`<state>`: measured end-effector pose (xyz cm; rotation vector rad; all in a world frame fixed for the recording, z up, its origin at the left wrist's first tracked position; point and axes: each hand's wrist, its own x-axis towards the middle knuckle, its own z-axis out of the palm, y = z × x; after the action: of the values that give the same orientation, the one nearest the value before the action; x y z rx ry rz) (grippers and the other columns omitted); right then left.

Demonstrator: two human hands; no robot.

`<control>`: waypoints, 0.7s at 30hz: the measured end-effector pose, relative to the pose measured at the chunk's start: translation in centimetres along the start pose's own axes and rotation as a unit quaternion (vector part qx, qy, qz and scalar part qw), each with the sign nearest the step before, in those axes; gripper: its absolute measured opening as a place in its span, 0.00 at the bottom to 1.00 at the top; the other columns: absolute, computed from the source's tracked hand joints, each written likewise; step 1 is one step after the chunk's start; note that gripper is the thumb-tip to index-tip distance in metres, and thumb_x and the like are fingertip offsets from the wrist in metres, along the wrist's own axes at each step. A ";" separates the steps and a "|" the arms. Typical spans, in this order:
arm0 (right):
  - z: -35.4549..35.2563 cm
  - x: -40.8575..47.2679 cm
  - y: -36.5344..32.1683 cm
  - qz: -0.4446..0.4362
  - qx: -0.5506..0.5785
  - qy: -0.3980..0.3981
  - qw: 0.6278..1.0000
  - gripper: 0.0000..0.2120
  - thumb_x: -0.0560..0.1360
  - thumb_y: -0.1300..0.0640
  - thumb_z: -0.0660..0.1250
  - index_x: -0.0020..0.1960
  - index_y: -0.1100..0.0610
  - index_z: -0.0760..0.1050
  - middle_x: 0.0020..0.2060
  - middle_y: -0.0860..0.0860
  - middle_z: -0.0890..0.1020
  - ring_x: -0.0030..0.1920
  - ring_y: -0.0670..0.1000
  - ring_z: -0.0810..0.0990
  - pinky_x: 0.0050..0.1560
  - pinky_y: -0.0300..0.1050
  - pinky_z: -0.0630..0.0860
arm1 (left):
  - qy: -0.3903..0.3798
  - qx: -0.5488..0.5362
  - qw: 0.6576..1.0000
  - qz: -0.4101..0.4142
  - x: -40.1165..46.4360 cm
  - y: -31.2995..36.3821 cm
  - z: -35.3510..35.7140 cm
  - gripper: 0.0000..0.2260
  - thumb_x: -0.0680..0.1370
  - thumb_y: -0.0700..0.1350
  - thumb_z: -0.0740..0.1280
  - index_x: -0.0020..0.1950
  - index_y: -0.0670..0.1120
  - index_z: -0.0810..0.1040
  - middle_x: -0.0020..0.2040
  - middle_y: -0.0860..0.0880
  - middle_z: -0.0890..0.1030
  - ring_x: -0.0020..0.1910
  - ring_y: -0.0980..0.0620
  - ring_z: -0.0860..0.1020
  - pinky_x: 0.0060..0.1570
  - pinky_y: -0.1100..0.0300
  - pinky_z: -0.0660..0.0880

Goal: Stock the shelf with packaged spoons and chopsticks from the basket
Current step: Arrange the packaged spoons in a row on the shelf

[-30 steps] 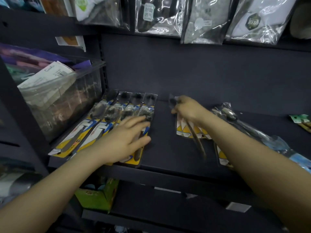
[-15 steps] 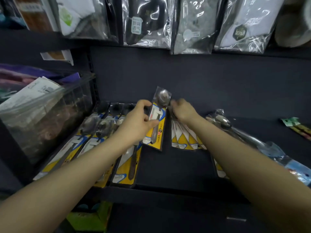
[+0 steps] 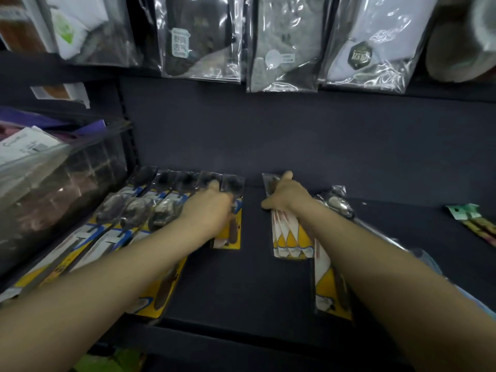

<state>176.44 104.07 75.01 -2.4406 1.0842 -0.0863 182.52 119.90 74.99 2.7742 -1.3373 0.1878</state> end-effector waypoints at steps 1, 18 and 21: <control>-0.1 0.0 0.1 -0.004 0.016 -0.005 1.000 0.36 0.69 0.53 0.71 0.67 0.61 0.52 0.52 0.56 0.75 0.56 0.58 0.77 0.51 0.50 0.75 | 0.018 0.042 0.999 0.020 -0.2 0.0 0.0 0.16 0.77 0.50 0.61 0.62 0.45 0.72 0.64 0.42 0.67 0.61 0.40 0.69 0.52 0.50 0.70; -1.8 -4.7 -2.2 -0.110 0.435 -0.040 0.893 0.24 0.73 0.56 0.66 0.64 0.57 0.58 0.44 0.51 0.76 0.43 0.49 0.79 0.41 0.42 0.77 | -0.077 -0.566 0.821 -0.009 -5.0 0.7 -2.9 0.14 0.79 0.54 0.56 0.56 0.51 0.77 0.56 0.50 0.81 0.56 0.53 0.78 0.57 0.61 0.73; -1.4 -6.7 -4.0 -0.146 0.455 -0.054 0.877 0.29 0.73 0.56 0.68 0.66 0.55 0.54 0.50 0.52 0.77 0.47 0.51 0.80 0.49 0.47 0.80 | -0.136 -0.698 0.702 -0.033 -6.8 1.6 -3.6 0.12 0.76 0.54 0.60 0.51 0.51 0.79 0.45 0.51 0.85 0.44 0.54 0.83 0.44 0.62 0.79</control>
<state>174.24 110.68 78.85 -1.6802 0.4346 -0.4443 176.72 124.56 77.68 1.4747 -0.7472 -0.8914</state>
